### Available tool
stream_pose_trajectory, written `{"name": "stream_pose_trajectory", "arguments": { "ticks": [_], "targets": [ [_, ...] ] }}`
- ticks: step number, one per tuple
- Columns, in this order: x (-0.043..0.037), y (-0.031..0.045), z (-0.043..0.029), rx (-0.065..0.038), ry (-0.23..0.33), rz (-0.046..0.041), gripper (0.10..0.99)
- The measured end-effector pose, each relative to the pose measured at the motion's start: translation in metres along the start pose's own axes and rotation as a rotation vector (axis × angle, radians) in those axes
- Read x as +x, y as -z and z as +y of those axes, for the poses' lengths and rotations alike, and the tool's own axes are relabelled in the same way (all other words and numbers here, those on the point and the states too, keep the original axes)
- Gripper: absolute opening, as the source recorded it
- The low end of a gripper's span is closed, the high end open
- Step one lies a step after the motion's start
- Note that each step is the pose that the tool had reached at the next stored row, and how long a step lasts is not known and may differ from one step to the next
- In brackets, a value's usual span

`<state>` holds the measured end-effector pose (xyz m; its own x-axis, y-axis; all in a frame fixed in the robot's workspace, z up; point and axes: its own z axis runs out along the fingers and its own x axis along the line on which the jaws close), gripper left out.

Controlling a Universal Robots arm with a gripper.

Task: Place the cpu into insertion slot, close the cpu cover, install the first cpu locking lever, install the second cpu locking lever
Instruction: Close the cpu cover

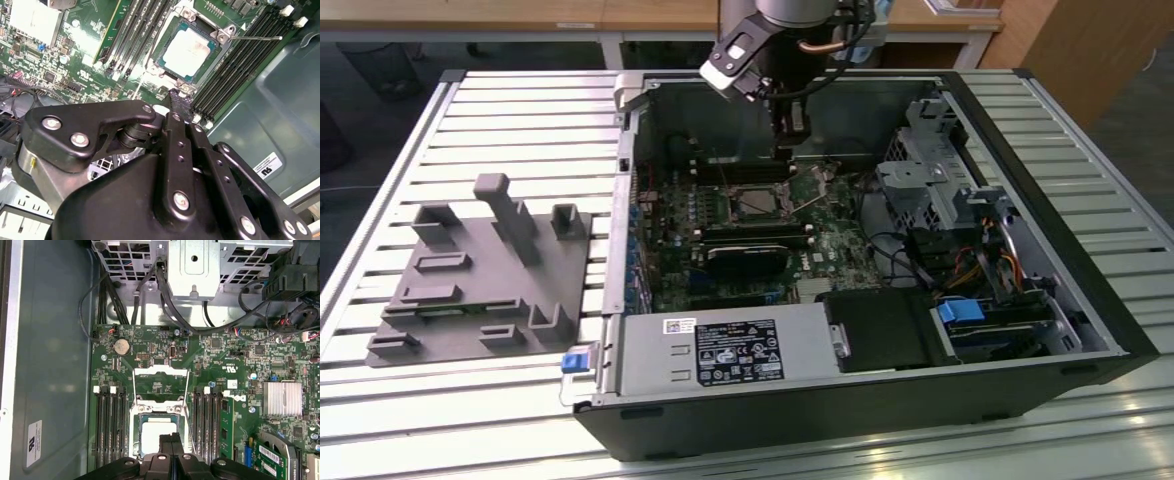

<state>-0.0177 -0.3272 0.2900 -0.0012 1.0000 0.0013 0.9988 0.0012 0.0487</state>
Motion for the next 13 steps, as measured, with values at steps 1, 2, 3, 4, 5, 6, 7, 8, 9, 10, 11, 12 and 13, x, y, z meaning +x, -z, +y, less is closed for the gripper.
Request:
{"name": "stream_pose_trajectory", "arguments": {
  "ticks": [1,2,3,4,5,6,7,8,9,10,11,12,13],
  "targets": [
    [0.0000,0.0000,0.0002,0.000,0.000,0.0000,0.106],
    [0.0000,0.0000,0.0003,0.000,0.000,0.0000,0.106],
    [0.0000,-0.0001,0.0005,0.000,0.000,0.0000,0.106],
    [0.0000,-0.0001,0.0007,0.000,0.000,0.0000,0.106],
    [0.0001,-0.0001,0.0010,0.000,0.000,0.0001,0.106],
    [0.0001,-0.0001,0.0014,0.000,0.000,0.0000,0.106],
    [0.0001,-0.0002,0.0019,0.000,0.000,0.0000,0.106],
    [0.0002,-0.0003,0.0024,0.000,0.000,0.0001,0.106],
    [0.0002,-0.0004,0.0037,0.000,0.000,0.0000,0.106],
    [0.0002,-0.0005,0.0043,0.000,0.000,0.0000,0.106],
    [0.0002,-0.0005,0.0048,0.000,0.000,0.0000,0.106],
    [0.0002,-0.0005,0.0054,0.000,0.000,0.0000,0.106],
    [0.0002,-0.0006,0.0059,0.000,0.000,0.0000,0.106]
  ]
}}
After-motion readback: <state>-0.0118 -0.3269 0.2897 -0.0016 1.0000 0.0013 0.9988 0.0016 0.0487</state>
